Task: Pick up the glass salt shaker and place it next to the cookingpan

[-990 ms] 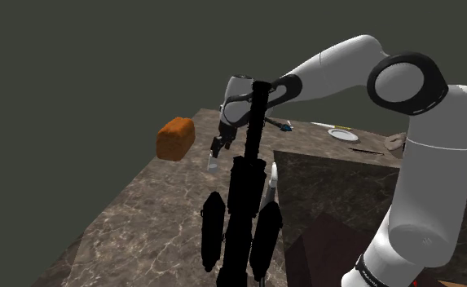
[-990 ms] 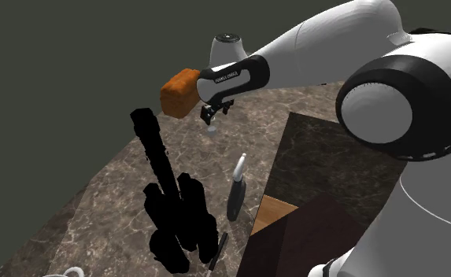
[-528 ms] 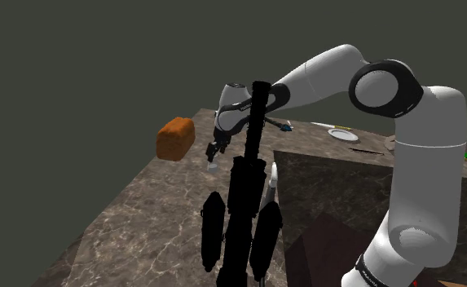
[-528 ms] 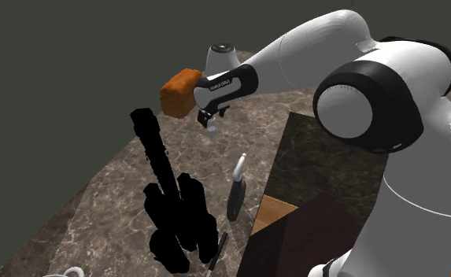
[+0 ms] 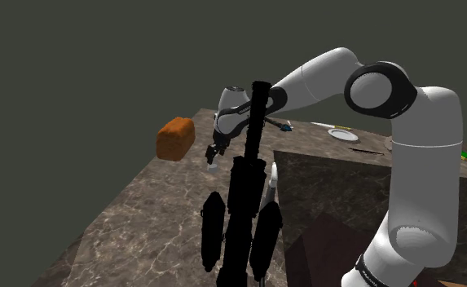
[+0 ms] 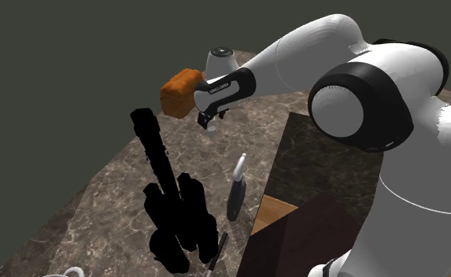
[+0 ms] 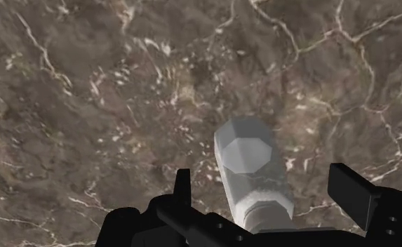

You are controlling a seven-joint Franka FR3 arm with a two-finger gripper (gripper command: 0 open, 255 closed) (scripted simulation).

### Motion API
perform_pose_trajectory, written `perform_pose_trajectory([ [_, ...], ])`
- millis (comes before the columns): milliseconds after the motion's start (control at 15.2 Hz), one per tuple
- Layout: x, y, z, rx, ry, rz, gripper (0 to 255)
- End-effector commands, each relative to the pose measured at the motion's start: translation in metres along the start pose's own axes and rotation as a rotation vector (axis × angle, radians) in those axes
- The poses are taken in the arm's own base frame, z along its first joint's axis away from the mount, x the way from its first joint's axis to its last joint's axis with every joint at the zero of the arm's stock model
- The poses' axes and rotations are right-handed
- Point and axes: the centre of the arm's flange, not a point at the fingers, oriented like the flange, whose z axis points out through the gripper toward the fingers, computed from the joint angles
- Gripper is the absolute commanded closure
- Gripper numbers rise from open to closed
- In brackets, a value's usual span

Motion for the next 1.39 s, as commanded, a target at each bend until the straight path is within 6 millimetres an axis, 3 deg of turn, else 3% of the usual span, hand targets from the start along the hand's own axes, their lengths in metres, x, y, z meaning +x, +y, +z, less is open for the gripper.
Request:
perform_pose_trajectory([
  [0,0.000,0.000,0.000,0.000,0.000,0.000,0],
  [66,0.000,0.000,0.000,0.000,0.000,0.000,255],
  [660,0.000,0.000,0.000,0.000,0.000,0.000,255],
  [1320,0.011,0.001,-0.052,0.000,0.000,0.000,255],
])
